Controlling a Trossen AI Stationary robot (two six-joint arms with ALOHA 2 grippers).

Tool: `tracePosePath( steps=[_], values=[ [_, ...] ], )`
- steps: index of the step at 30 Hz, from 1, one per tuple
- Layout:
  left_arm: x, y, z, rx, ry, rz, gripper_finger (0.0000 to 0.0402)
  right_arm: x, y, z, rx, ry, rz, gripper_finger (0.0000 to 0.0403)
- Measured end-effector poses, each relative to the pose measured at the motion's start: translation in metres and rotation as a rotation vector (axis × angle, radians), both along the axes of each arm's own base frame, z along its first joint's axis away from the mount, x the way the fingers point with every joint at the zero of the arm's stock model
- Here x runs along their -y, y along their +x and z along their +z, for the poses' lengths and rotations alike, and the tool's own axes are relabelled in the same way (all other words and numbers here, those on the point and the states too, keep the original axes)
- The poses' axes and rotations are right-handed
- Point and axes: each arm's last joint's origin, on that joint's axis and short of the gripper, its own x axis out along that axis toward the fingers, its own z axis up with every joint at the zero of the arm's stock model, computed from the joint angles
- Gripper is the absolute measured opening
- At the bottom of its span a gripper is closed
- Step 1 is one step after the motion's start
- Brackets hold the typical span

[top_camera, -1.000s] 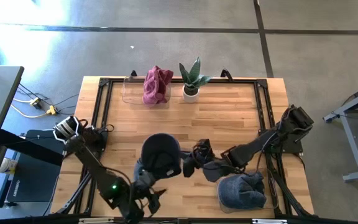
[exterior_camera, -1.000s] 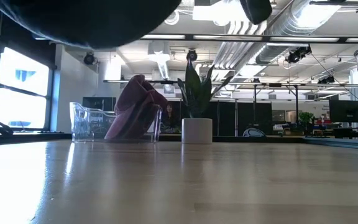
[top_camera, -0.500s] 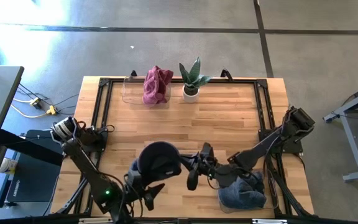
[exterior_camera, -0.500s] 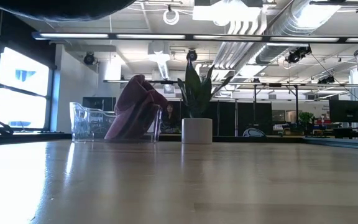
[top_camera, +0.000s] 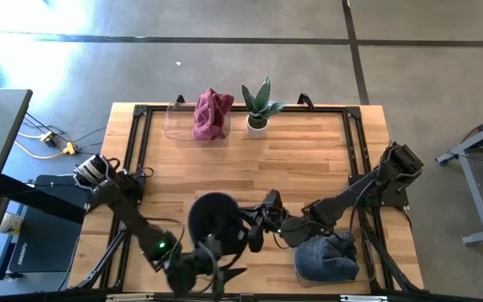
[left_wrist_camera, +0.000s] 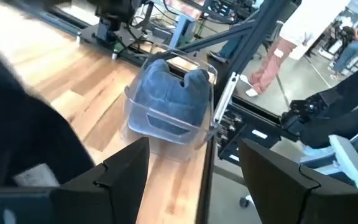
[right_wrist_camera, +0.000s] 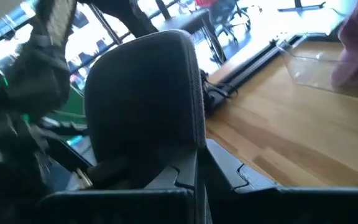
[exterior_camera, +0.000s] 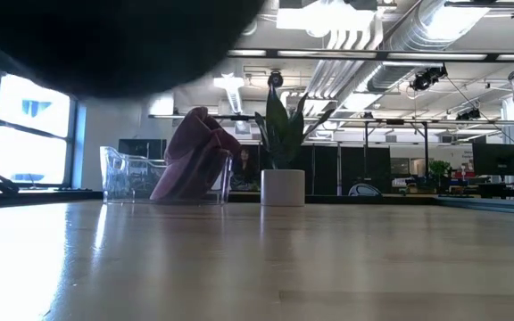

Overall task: Pick & Place hat
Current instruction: Put the blue cap into the bottom transparent bin

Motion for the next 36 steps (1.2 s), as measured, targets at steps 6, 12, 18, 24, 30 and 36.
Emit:
tracePosePath(
  steps=[6,12,18,24,30,36],
  values=[
    [-0.010,0.013,0.003,-0.021,0.011,-0.073,0.0243,0.001,-0.003,-0.010,-0.069,0.029,-0.022,0.0005],
    [-0.005,0.014,0.024,0.028,-0.020,-0.070,0.0243,0.008,-0.013,-0.029,-0.165,0.166,-0.175,0.0005],
    [-0.007,-0.013,0.068,0.057,0.019,0.081,0.0220,0.027,-0.019,-0.049,-0.371,0.358,-0.222,0.0005],
    [-0.023,-0.035,0.069,-0.140,0.001,0.102,0.0194,0.058,-0.006,-0.055,-0.474,0.516,-0.218,0.0008],
    [-0.019,-0.046,0.064,-0.228,0.003,0.066,0.0175,0.092,-0.002,-0.061,-0.591,0.507,-0.245,0.0079],
    [-0.013,-0.050,0.064,-0.244,-0.025,0.021,0.0163,0.108,-0.006,-0.043,-0.640,0.410,-0.087,0.0197]
  ],
)
